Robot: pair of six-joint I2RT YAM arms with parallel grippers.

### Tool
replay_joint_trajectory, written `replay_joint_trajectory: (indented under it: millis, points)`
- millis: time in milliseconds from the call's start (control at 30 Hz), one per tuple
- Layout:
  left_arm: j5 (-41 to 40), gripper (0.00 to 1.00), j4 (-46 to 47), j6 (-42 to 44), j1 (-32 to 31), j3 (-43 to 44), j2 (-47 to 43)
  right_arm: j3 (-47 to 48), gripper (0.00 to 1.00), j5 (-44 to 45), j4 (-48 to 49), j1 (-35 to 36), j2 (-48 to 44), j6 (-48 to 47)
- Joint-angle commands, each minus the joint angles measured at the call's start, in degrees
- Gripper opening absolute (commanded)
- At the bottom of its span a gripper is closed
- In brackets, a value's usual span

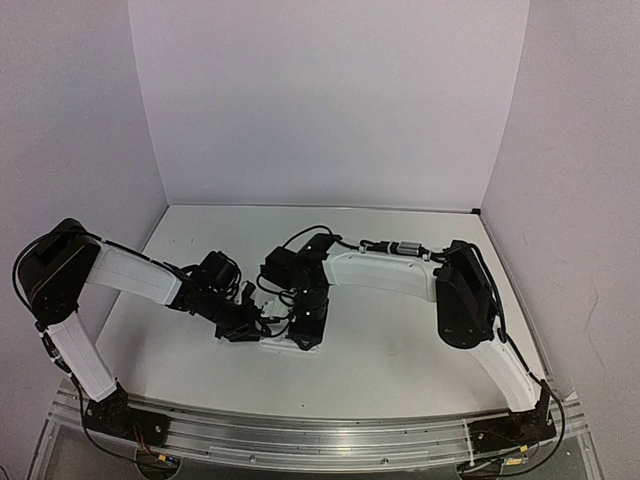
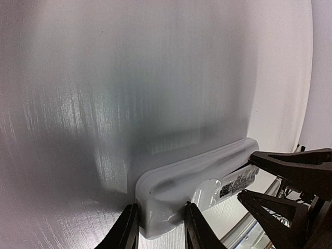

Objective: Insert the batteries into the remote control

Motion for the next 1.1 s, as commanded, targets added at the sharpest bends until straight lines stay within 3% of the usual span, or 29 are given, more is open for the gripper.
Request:
replay_joint_trajectory:
  millis: [0, 100, 200, 267, 633, 1067]
  points:
    - [3.85, 0.30, 6.36, -0.90, -2.72, 0.13, -1.19, -1.29, 0.43, -4.67, 8.17, 2.00, 0.40, -0.18]
    - [3.46, 0.30, 6.37, -1.02, -2.68, 0.06, -1.36, -1.16, 0.54, -4.92, 8.27, 1.98, -0.14, 0.28]
    - [3.16, 0.31, 6.41, -0.97, -2.71, 0.07, -1.27, -1.02, 0.77, -4.65, 8.59, 1.92, -1.28, 1.22]
    - [3.16, 0.31, 6.51, -0.87, -2.72, 0.06, -1.22, -0.99, 0.84, -4.42, 9.02, 1.95, -2.47, 1.97]
    - [2.77, 0.31, 6.47, -0.08, -2.68, 0.29, -1.65, -4.81, 0.90, -1.60, 17.01, 1.95, -11.03, 7.61]
    - [2.42, 0.31, 5.74, 0.57, -2.70, 0.02, -1.77, -22.62, 0.93, 5.84, 33.55, -0.80, -25.92, 26.78]
